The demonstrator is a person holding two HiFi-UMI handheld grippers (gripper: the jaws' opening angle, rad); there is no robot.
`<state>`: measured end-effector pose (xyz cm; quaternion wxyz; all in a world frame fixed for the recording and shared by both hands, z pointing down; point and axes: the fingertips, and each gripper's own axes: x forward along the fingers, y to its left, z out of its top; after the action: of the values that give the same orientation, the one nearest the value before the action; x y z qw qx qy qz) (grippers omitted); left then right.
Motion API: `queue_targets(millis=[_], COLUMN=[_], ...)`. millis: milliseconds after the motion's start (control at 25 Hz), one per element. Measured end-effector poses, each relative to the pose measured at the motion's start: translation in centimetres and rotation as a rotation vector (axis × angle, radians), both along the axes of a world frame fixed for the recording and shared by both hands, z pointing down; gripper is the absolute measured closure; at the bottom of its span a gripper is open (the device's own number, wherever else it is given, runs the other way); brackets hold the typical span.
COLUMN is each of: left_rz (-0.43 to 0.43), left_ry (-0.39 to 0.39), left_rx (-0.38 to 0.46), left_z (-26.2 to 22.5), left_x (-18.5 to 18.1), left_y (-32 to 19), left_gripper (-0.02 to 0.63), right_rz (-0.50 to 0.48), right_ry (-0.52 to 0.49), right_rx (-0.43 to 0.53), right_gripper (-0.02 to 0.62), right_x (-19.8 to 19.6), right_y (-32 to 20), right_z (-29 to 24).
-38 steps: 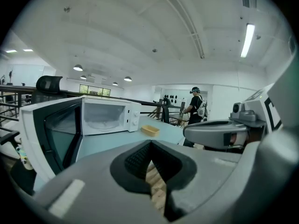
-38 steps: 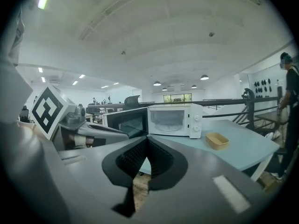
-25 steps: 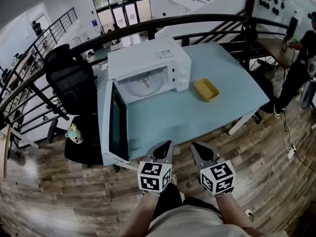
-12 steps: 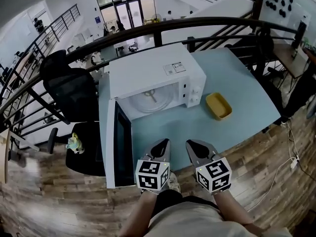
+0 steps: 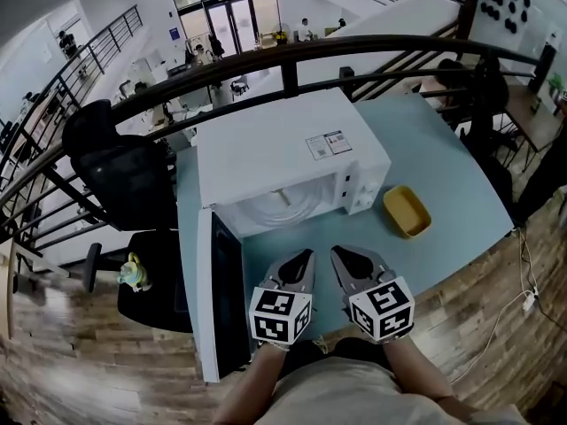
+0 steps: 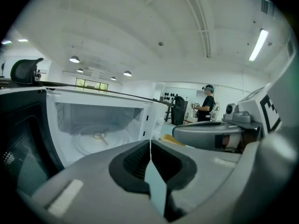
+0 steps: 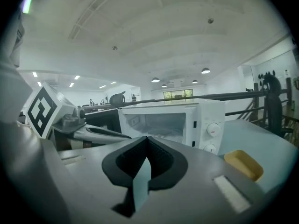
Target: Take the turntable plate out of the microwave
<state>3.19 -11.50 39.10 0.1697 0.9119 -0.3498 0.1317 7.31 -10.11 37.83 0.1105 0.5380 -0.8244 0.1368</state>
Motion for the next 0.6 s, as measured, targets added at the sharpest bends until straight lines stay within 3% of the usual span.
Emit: queue_targets(millis=[160, 600], left_rz=[-0.006, -0.132], left_ry=[-0.003, 0.011], left_rx=[-0.023, -0.071], left_z=[0.6, 1.9], left_x=[-0.3, -1.9], left_y=[-1.2, -4.9], left_gripper=[0.606, 0.606], right_rz=[-0.010, -0.123], right_ry=[-0.001, 0.014], right_rx=[-0.014, -0.060], right_gripper=[0.571, 0.571], right_x=[-0.2, -1.2], right_y=[-1.5, -5.1], right_z=[0.2, 1.8])
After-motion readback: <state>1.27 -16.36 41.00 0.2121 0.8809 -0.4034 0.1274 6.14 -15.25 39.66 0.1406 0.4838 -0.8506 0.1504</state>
